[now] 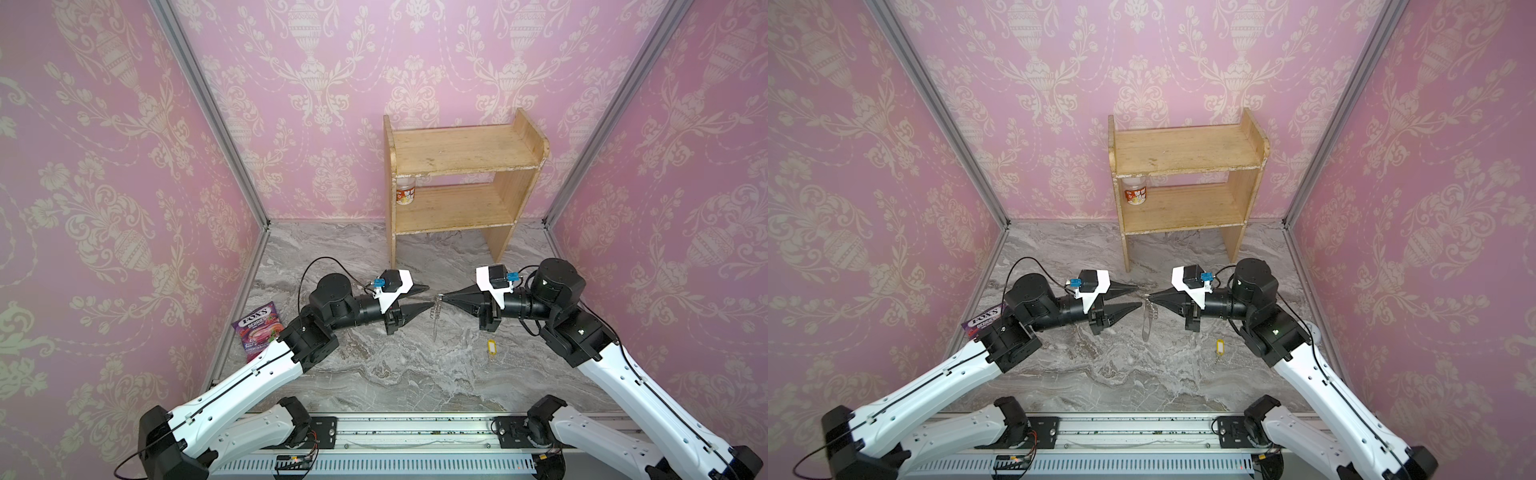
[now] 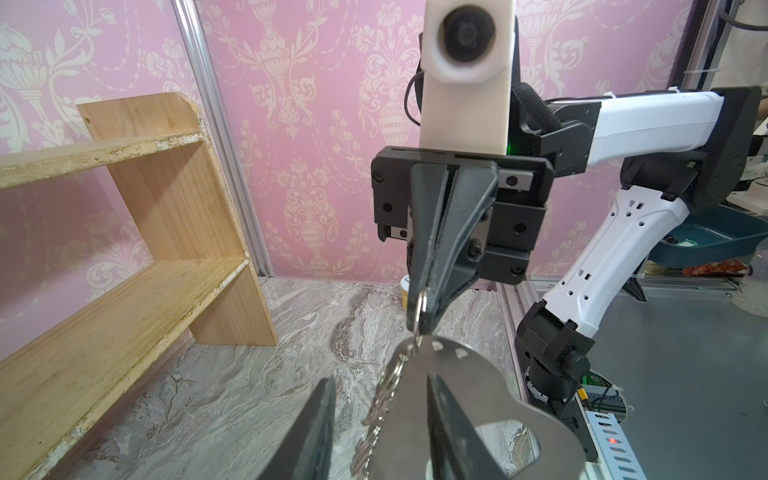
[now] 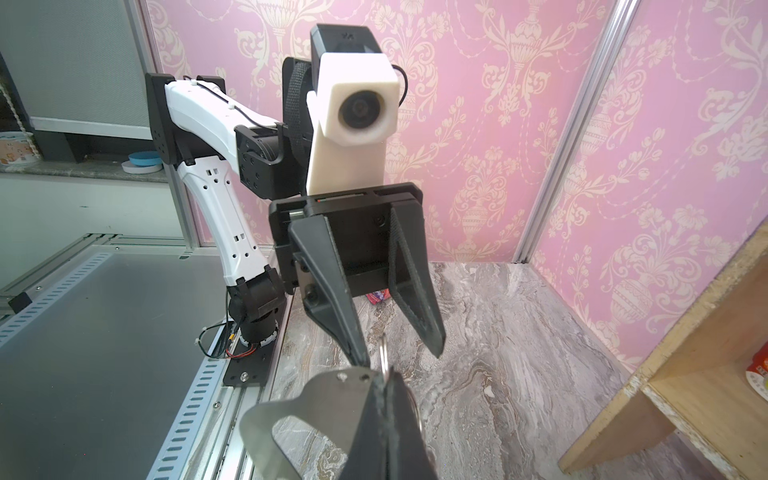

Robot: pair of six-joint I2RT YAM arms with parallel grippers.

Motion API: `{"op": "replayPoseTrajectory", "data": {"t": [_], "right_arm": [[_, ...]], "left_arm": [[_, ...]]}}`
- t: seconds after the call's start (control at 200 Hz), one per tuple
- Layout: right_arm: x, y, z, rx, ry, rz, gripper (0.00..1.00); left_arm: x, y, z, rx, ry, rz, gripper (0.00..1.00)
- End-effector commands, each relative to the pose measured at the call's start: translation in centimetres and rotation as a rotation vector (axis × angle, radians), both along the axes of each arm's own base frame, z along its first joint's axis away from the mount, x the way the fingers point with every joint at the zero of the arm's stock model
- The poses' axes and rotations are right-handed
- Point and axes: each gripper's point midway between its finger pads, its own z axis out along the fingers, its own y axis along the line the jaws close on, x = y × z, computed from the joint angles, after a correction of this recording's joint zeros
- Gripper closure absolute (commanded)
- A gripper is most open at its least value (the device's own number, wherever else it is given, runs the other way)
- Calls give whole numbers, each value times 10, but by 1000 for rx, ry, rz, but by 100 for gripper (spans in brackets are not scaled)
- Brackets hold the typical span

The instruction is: Put the keys on the keyring

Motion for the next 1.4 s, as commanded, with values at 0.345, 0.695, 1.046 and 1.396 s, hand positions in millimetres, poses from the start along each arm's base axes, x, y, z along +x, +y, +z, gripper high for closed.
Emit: {"op": "replayPoseTrajectory", "data": {"t": [0.345, 0.695, 1.046, 1.396], "right_arm": [[0, 0, 10, 65, -22, 4, 100], [1, 0, 10, 69, -17, 3, 100], [1, 0, 12, 78, -24, -5, 100], [14, 2, -5, 10, 53, -50, 87]], "left_arm": [[-9, -5, 17, -67, 9, -84, 66], [-10, -5, 24, -94, 3, -94, 79], [-12, -5, 25, -94, 3, -99, 97], [-11, -2, 28, -74, -33, -79, 100]]}}
